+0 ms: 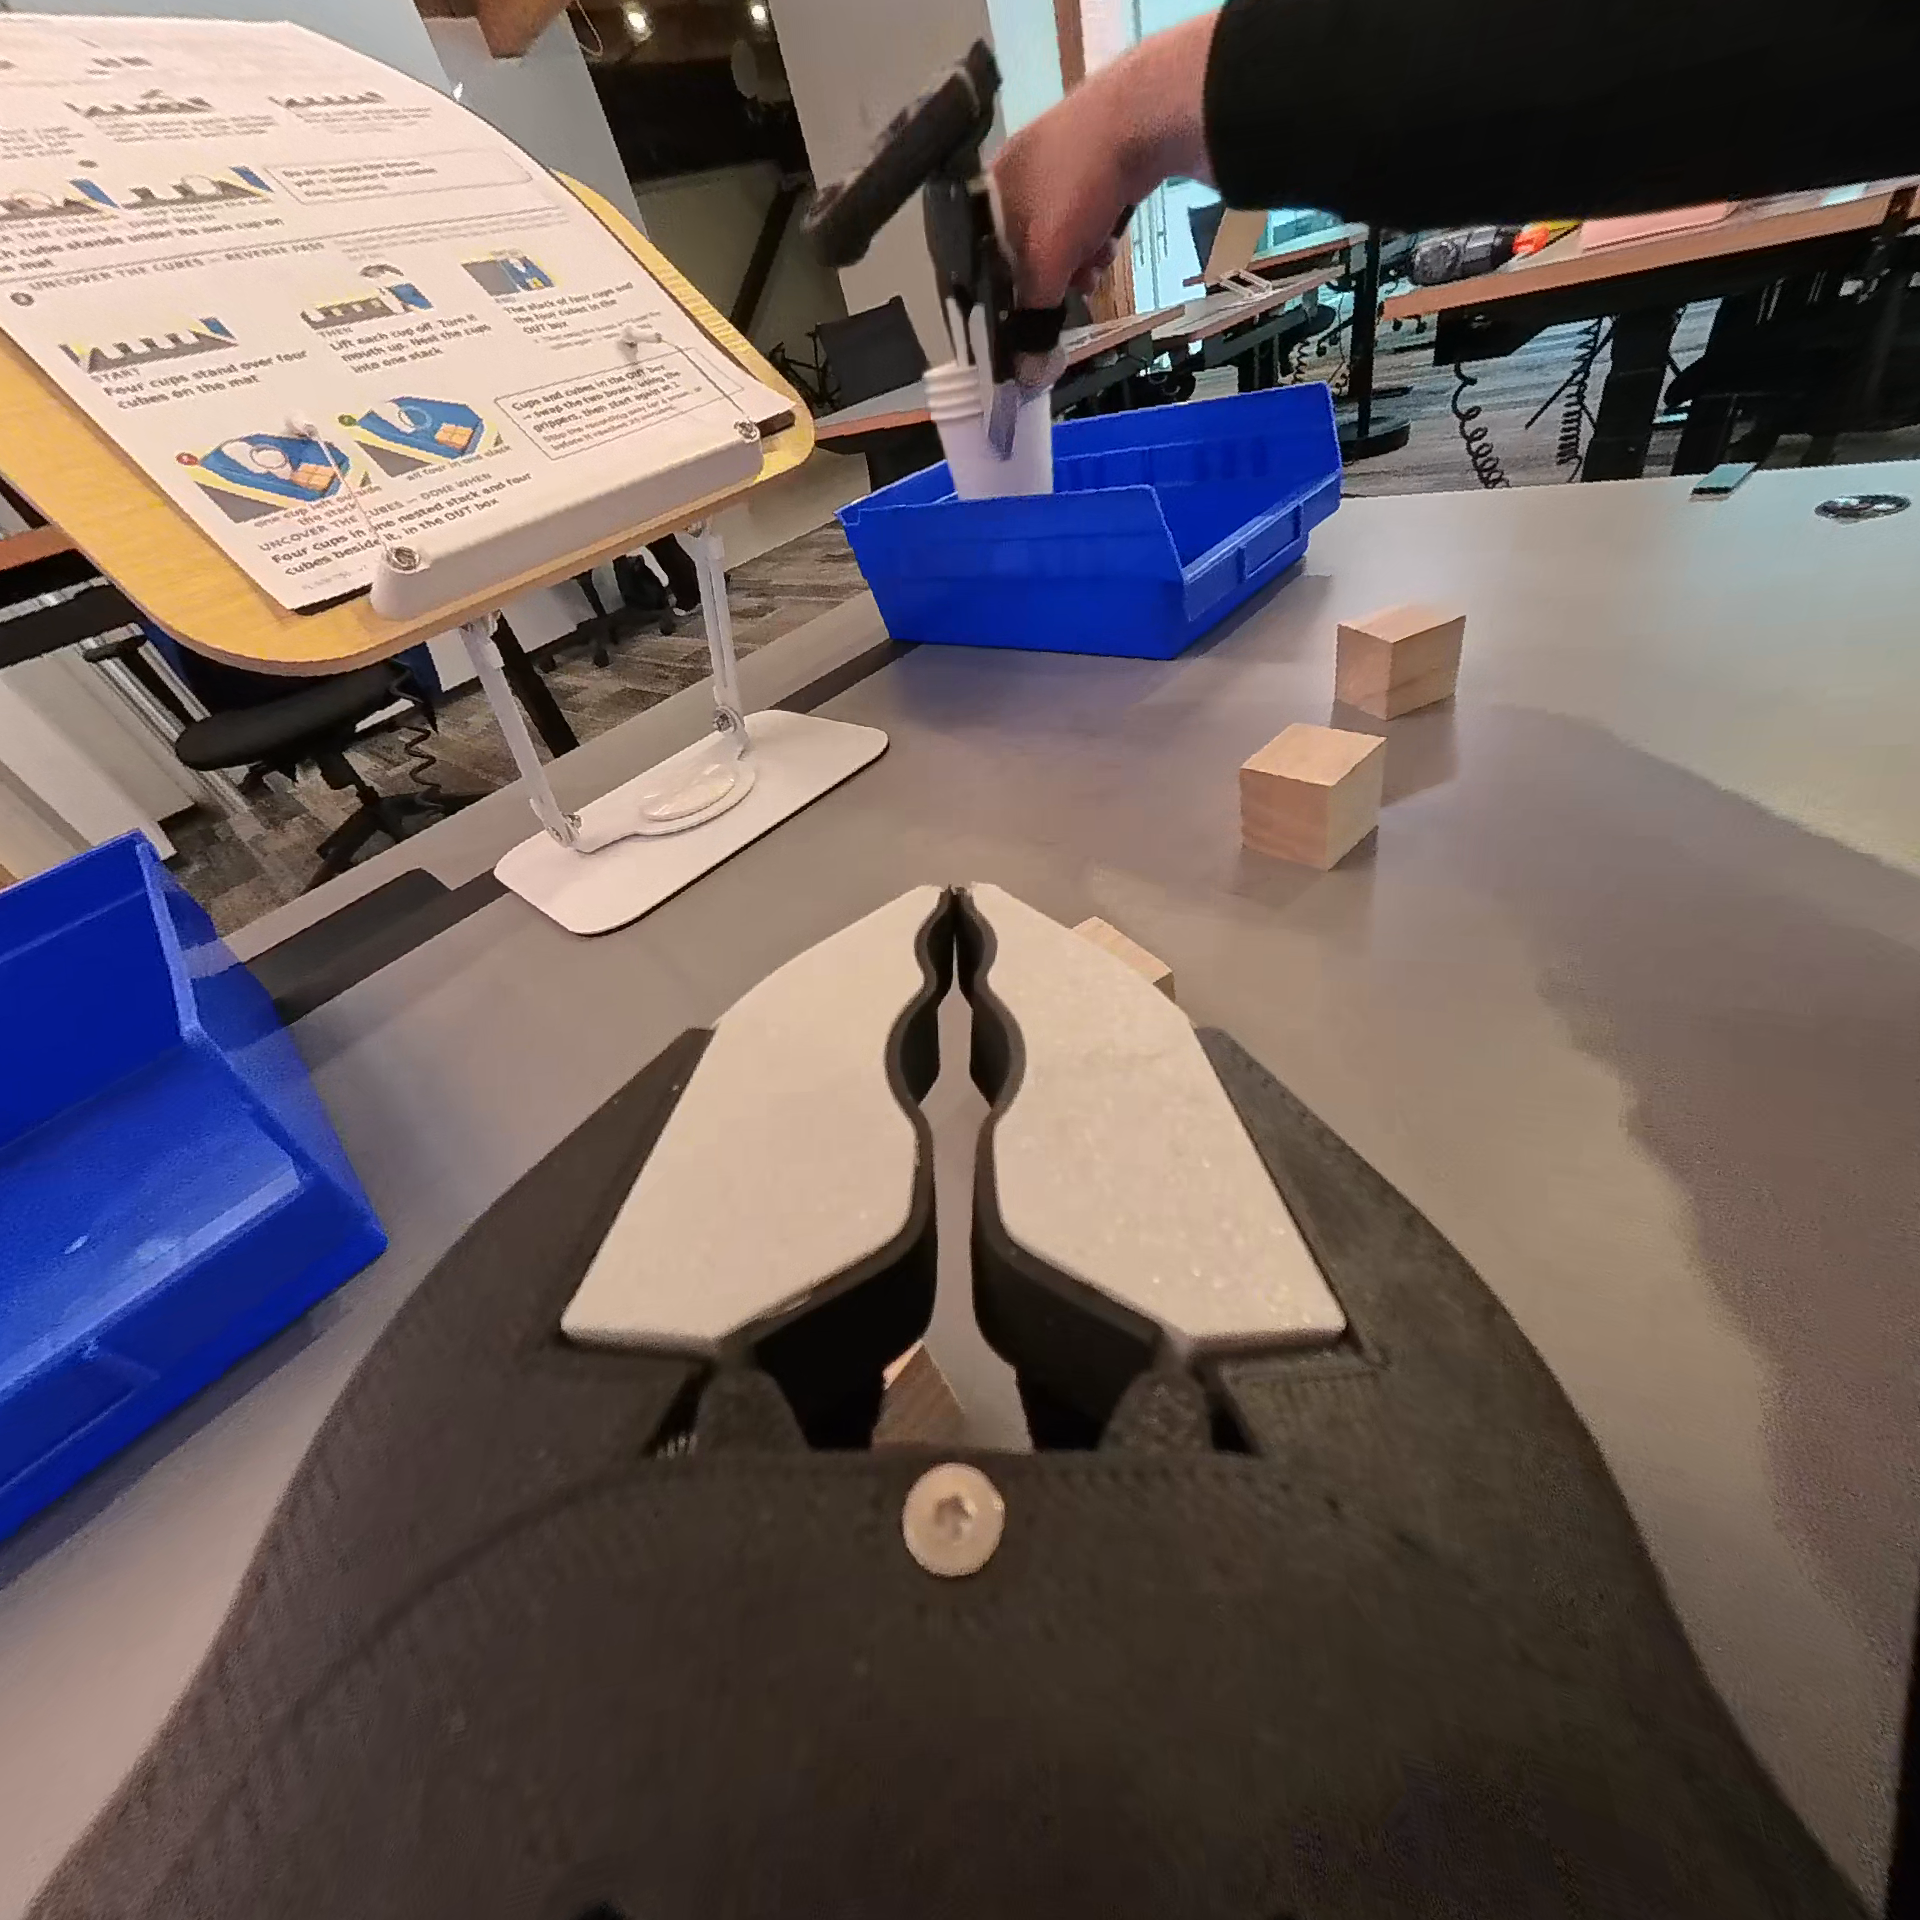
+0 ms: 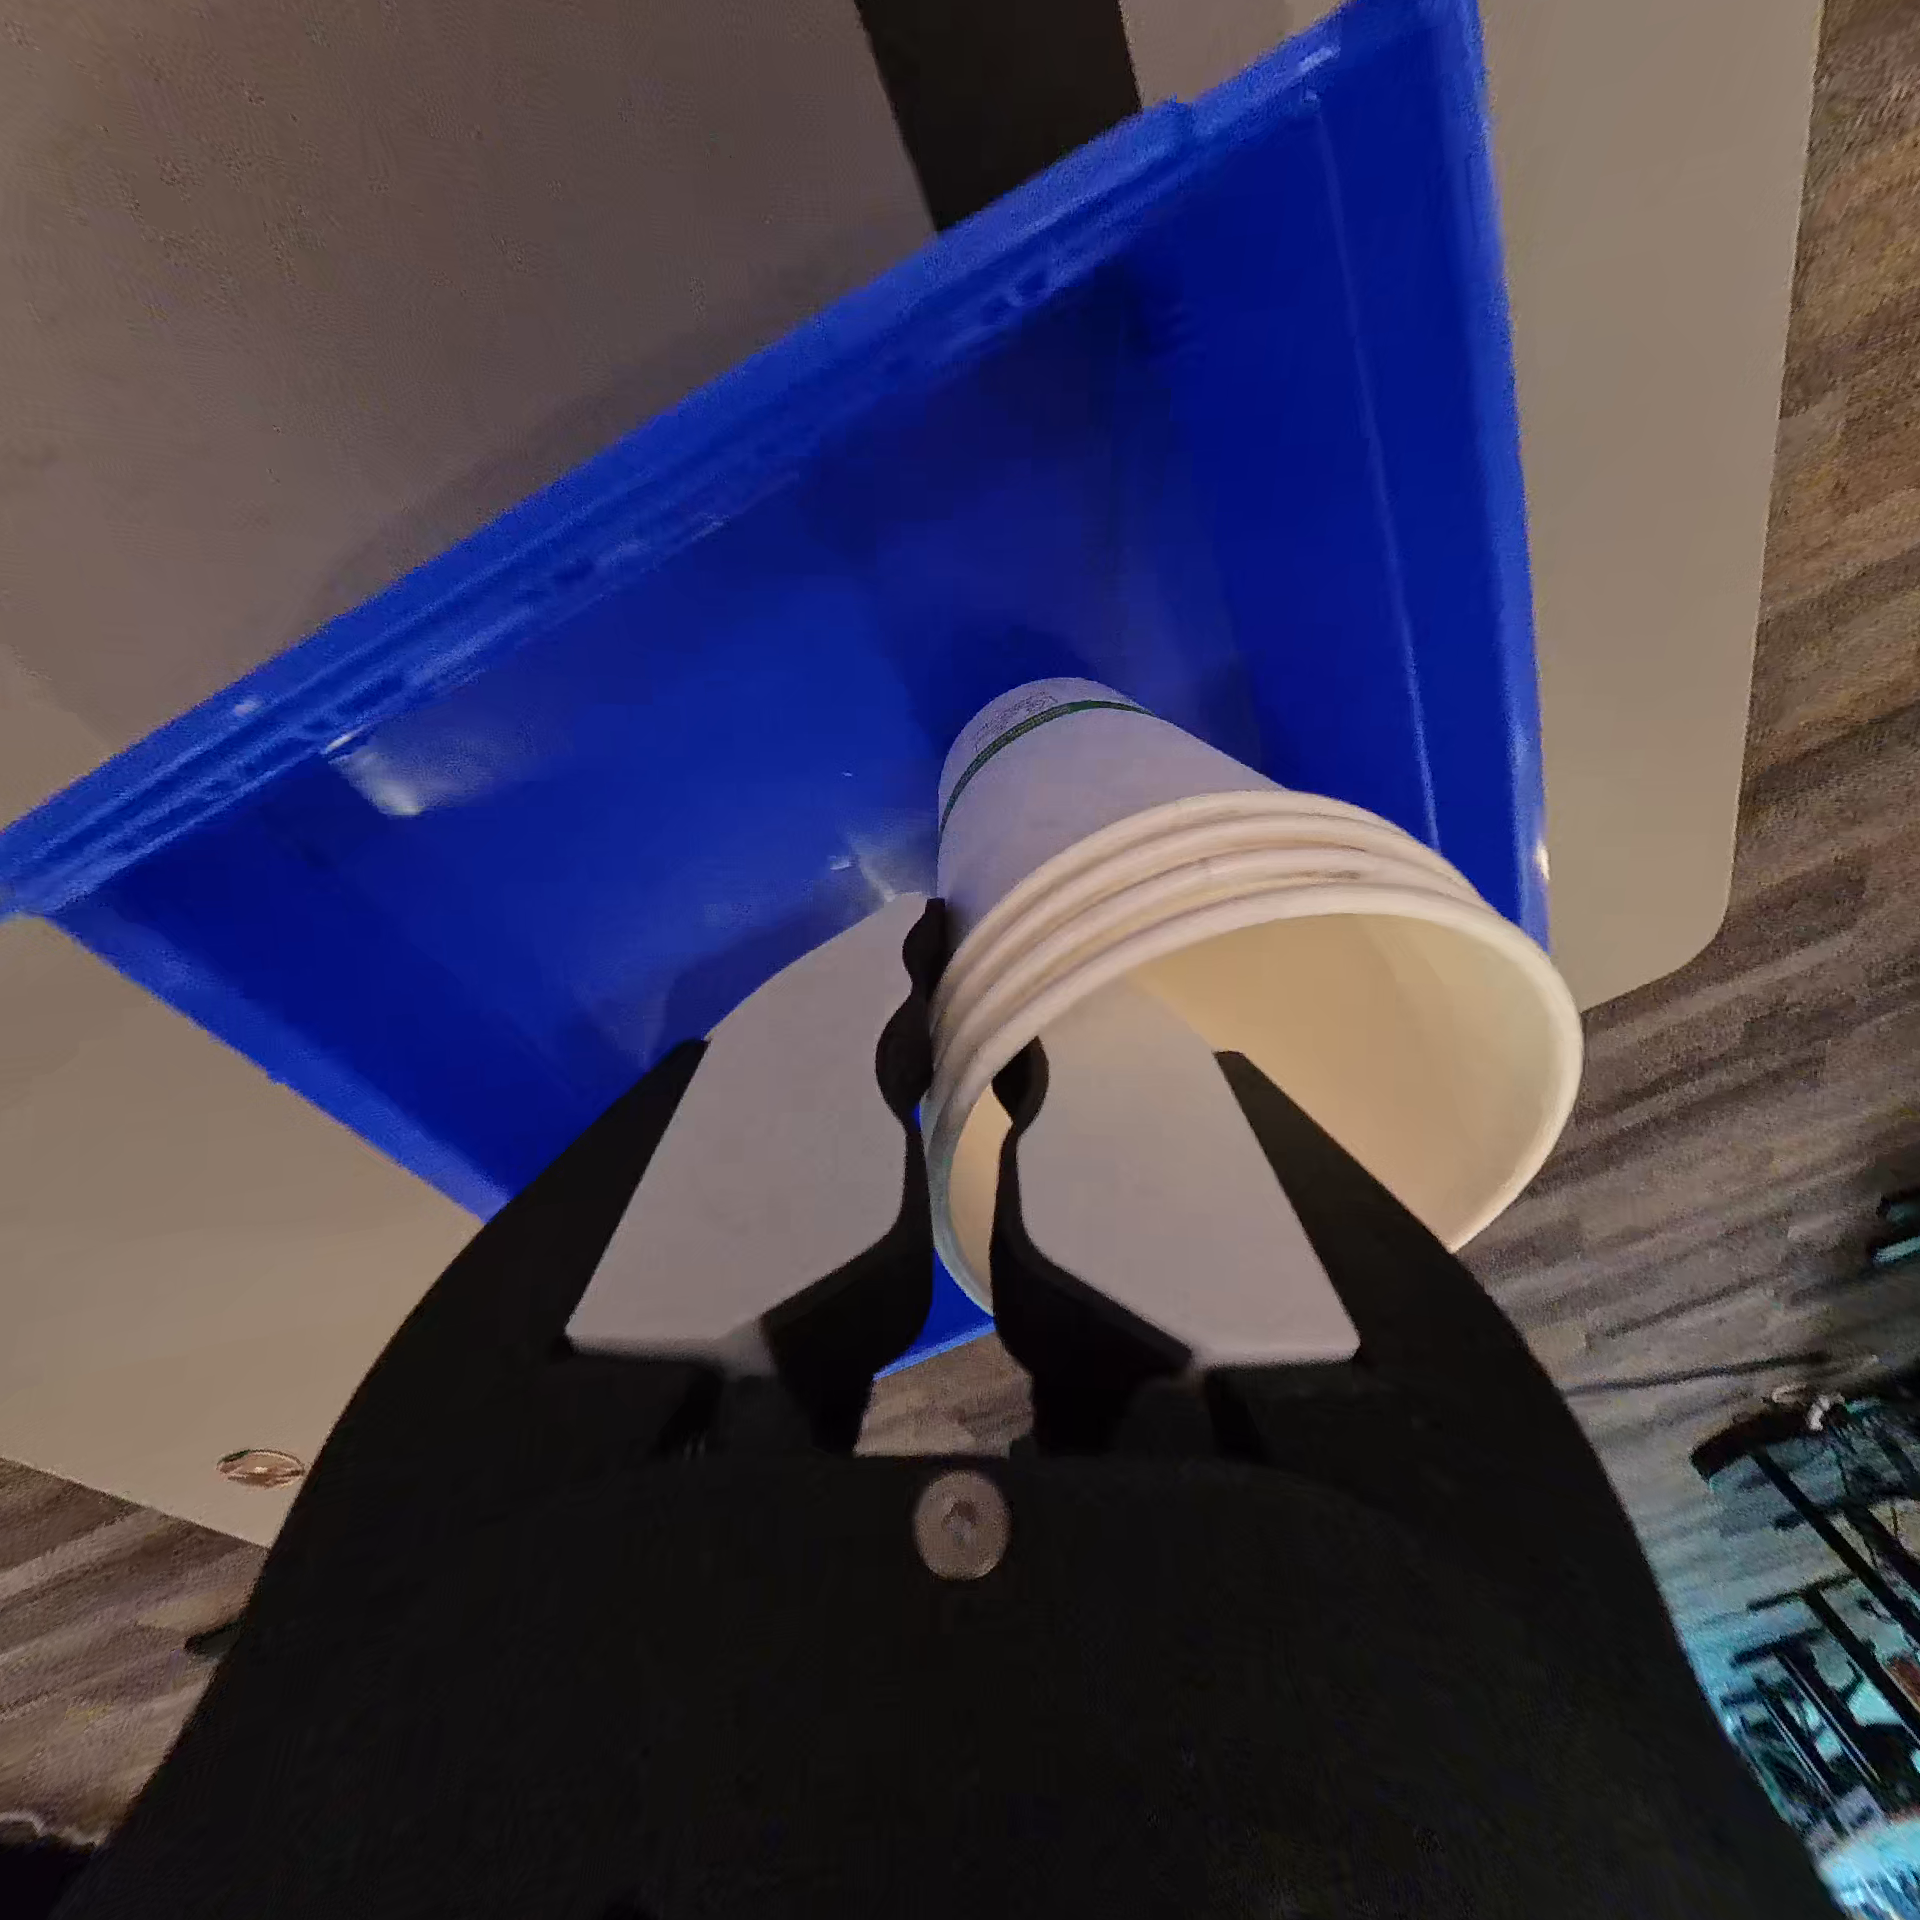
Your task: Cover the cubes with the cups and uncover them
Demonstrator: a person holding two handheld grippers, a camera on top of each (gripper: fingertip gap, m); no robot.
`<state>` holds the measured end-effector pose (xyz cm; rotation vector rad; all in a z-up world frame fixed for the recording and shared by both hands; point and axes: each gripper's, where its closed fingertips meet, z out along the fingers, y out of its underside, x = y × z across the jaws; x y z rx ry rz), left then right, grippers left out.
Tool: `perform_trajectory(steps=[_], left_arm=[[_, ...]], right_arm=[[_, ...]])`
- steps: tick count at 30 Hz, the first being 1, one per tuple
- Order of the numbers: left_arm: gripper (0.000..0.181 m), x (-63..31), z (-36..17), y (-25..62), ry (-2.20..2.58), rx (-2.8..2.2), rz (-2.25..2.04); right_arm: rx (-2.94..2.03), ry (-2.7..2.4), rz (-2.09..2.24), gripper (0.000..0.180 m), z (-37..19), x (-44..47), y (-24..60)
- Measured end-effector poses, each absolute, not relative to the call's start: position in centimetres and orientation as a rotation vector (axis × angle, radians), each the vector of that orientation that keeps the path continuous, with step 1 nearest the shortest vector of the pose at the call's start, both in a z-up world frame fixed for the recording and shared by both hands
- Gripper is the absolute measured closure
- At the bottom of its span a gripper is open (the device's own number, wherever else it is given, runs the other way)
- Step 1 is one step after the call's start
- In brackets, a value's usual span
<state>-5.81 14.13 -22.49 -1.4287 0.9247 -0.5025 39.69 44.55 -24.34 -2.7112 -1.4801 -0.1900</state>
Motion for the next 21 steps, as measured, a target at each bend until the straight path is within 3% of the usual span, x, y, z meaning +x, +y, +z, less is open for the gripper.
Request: perform_trajectory(steps=[9, 11, 12, 21], left_arm=[[0.181, -6.0, -22.8, 14.7, 0.91, -1.446, -0.513], [0.181, -6.0, -22.8, 14.7, 0.909, -1.448, -0.526], [0.181, -5.9, -22.7, 14.7, 0.911, -1.447, -0.531], [0.181, -5.6, -22.3, 14.2, 0.918, -1.432, -0.536]], right_arm=[[-2.751, -1.439, -0.163, 0.17, -26.6, 39.9, 47.1], [-2.747, -1.445, -0.159, 0.137, -26.1, 39.7, 46.7], [-2.735, -1.447, -0.183, 0.129, -25.5, 39.7, 46.5], [-2.406, -1.517, -0.193, 0.13, -16.7, 34.7, 38.2]])
